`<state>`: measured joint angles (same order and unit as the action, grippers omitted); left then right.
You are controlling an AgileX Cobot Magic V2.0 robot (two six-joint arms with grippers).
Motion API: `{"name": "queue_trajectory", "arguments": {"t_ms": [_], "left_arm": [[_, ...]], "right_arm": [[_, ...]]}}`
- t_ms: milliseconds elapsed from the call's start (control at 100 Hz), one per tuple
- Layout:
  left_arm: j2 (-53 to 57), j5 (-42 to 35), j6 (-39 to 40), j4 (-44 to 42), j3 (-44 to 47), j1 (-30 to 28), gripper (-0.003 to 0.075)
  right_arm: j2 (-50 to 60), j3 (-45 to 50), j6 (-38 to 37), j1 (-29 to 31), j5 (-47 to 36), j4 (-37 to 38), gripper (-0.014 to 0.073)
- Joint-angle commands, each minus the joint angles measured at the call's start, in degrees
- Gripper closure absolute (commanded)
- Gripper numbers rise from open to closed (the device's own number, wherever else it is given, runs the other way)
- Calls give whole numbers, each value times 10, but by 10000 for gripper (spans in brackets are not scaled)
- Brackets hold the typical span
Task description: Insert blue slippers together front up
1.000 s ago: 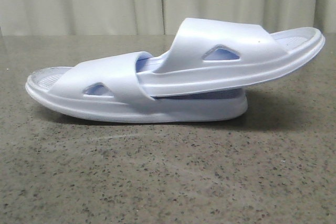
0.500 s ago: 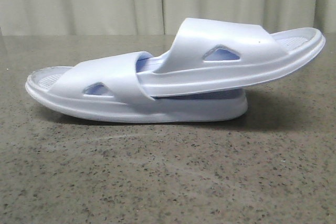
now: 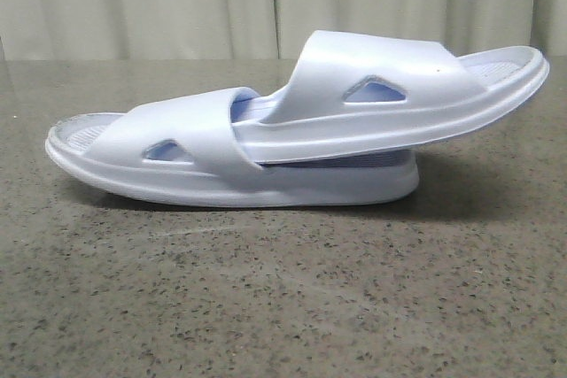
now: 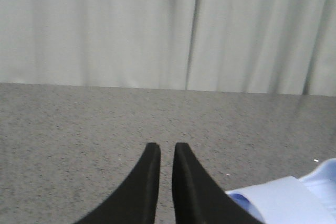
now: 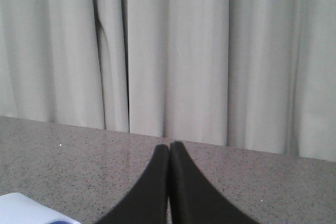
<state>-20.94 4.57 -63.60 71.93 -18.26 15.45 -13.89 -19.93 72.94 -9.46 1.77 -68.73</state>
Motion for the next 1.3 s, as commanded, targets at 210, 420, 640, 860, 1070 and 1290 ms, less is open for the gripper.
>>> {"name": "queue_trajectory", "arguments": {"t_ms": [210,420,640,860,1070,1290], "left_arm": [[25,-59,291,-394,27,3,704],[104,-63,480,-596,83,-21,704],[175,-56,491,-626,128,-91,704],[216,-49,491,-635,162,-125,704],[229,-46,522,-651,188,-125,704],[229,-32,538,-662,188,-125,704]], "right_arm": [[-11,-14,10,-1,-14,1,701],[-11,-14,10,-1,-14,1,701],[-11,-14,10,-1,-14,1,701],[-11,-14,10,-1,-14,1,701],[-11,-14,10,-1,-14,1,701],[-11,-14,10,-1,-14,1,701]]}}
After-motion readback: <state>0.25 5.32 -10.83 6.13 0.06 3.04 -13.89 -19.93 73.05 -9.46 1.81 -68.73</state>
